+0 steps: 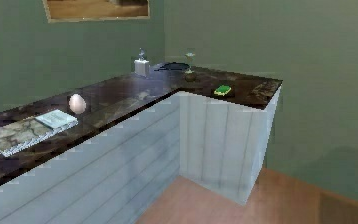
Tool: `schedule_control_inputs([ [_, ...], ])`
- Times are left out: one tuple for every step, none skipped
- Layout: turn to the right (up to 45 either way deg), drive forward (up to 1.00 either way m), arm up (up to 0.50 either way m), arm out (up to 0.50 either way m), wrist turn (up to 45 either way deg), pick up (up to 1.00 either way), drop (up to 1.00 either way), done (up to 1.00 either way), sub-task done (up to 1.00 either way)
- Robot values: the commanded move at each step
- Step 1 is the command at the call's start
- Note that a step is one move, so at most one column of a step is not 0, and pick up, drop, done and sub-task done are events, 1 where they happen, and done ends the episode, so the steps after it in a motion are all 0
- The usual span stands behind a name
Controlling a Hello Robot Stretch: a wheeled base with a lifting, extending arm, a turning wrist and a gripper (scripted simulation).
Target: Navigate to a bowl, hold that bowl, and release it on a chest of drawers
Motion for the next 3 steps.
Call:
schedule_control_inputs([
  [0.0, 0.0, 0.18, 0.0, 0.0, 0.0, 0.0, 0.0, 0.0],
  [0.0, 0.0, 0.0, 0.0, -45.0, 0.0, 0.0, 0.0, 0.0],
  [0.0, 0.0, 0.0, 0.0, -45.0, 0.0, 0.0, 0.0, 0.0],
])
